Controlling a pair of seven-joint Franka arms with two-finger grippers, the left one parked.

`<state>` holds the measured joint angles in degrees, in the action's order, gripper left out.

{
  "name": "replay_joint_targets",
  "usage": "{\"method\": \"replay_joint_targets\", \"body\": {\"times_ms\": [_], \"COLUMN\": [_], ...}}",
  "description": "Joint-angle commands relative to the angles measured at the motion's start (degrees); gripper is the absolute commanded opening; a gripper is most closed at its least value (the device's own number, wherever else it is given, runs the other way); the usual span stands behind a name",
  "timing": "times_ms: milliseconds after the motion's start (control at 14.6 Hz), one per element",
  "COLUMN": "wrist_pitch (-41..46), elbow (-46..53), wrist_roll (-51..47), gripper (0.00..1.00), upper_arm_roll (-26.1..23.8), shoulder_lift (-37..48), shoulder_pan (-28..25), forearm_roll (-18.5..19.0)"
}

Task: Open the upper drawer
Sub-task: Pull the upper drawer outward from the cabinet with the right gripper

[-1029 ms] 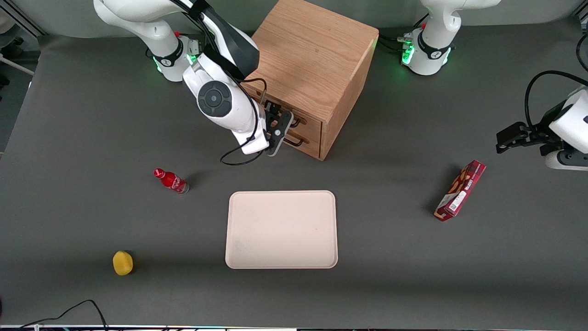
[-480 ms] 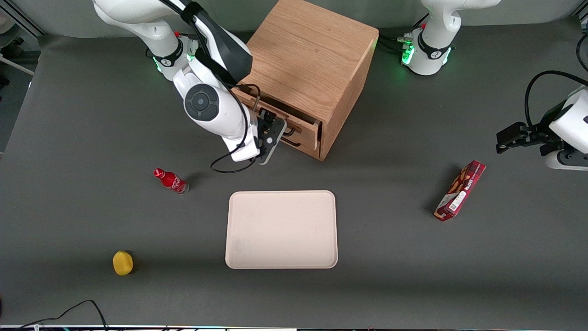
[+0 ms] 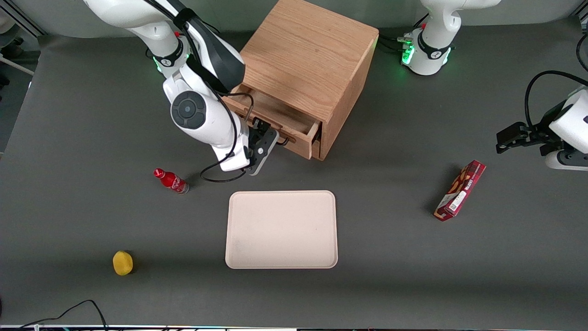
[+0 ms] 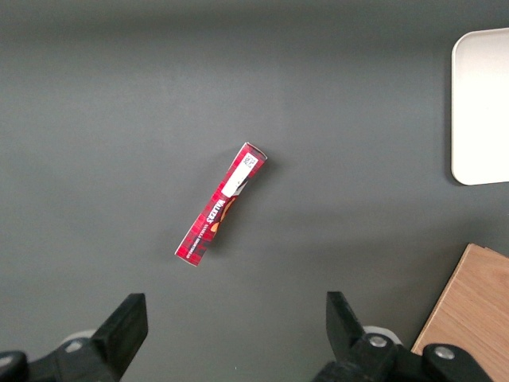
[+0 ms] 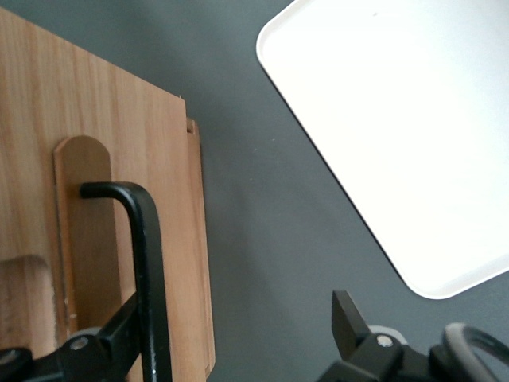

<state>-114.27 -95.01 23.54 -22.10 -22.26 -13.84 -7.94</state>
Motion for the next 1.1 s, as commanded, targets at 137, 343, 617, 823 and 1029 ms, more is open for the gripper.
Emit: {"method": "replay_joint_targets", "body": {"times_ms": [137, 343, 617, 823, 1029], "wrist_pitch": [0.4, 0.4, 0.4, 0.5, 0.7], "elbow": [4.6, 4.9, 5.9, 7.1, 8.1], "wrist_roll": [-0.9, -0.7, -0.2, 0.5, 0.6], "gripper": [1.00, 1.00, 1.00, 1.00, 1.00], "upper_arm_roll": [0.7, 1.8, 2.1, 2.3, 3.5], "shoulder_lift": [-3.3, -3.9, -4.5, -5.0, -5.3], "shoulder_pan": [0.2, 0.1, 1.4, 1.9, 1.8], "forearm_roll": [2.5, 4.0, 4.2, 4.5, 4.6]}}
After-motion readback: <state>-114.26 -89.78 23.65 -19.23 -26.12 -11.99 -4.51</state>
